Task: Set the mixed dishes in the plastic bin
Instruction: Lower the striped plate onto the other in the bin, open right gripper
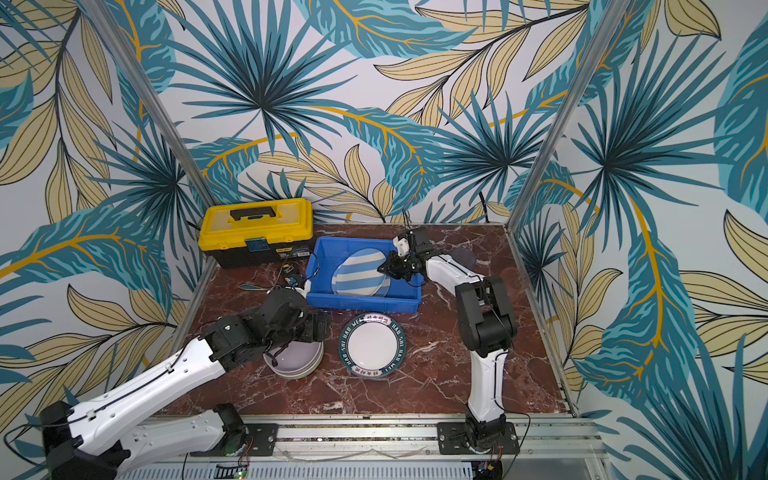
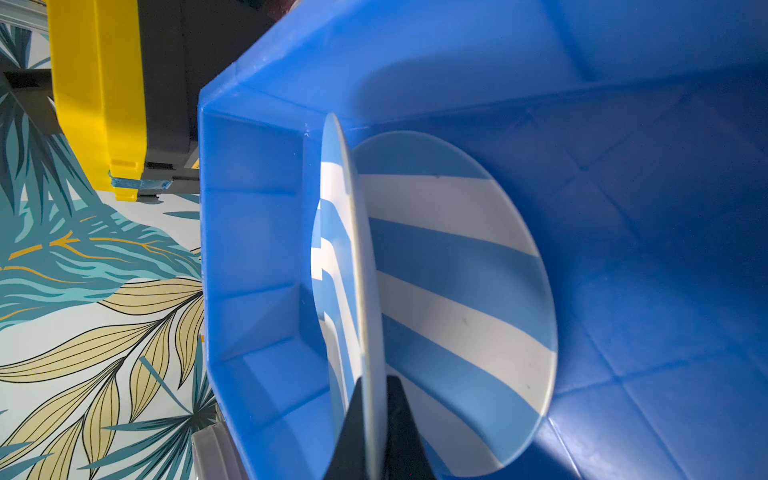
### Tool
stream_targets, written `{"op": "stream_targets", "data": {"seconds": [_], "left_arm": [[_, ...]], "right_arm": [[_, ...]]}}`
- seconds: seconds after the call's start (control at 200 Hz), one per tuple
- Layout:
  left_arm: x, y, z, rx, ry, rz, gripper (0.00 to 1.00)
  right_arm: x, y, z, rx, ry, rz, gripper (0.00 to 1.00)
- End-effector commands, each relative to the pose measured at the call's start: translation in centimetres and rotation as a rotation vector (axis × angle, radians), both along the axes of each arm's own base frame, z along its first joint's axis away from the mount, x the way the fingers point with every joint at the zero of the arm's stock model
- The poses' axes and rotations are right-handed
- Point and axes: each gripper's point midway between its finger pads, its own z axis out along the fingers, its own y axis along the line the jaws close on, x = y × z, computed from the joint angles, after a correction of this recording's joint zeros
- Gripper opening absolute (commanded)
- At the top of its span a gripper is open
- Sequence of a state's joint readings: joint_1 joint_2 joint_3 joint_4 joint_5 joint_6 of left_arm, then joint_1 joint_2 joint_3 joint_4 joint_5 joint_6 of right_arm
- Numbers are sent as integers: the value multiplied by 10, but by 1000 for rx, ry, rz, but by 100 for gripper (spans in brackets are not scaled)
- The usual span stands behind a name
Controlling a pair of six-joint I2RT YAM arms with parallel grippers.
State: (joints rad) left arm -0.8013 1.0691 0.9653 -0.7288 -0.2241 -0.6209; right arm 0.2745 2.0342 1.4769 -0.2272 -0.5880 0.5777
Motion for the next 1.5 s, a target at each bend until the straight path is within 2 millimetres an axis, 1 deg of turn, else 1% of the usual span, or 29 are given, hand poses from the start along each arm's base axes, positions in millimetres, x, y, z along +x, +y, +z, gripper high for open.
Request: {"op": "stream_targets", "data": {"seconds": [0.0, 0.14, 0.3, 0.441, 0.591, 0.761, 1.092, 1.232, 1.342, 1.387, 1.432, 1.497], "left_arm": [[2, 1, -6, 7, 4, 9, 90], [2, 1, -9, 11, 10, 10, 90], [1, 2, -11, 13, 15, 12, 90], [2, 2, -12, 14, 15, 13, 90], [2, -1, -13, 9, 18, 7, 90], [3, -4, -14, 7, 28, 2, 90], [3, -9, -19, 5, 43, -9, 91], [4, -14, -22, -3, 62, -20, 91], [3, -18, -26, -10, 84, -26, 91], [2, -20, -27, -11, 92, -31, 91], [3, -21, -29, -13, 99, -35, 91], [3, -24, -31, -14, 109, -43, 90]], "right_arm": [[-15, -5, -34, -51, 76, 19, 12], [-19, -10, -41, -91, 87, 24, 19], [-21, -14, -44, -137, 91, 40, 21], [-21, -18, -40, -170, 82, 48, 27], [-20, -19, -39, -192, 82, 62, 30], [-20, -21, -39, -214, 86, 74, 31], [-24, -22, -30, -226, 75, 89, 40], [-26, -20, -28, -216, 76, 100, 42], [-28, -21, -24, -218, 71, 104, 42], [-29, -21, -19, -222, 66, 104, 42], [-31, -22, -12, -221, 53, 112, 42], [-34, -22, 7, -218, 17, 118, 44]]}}
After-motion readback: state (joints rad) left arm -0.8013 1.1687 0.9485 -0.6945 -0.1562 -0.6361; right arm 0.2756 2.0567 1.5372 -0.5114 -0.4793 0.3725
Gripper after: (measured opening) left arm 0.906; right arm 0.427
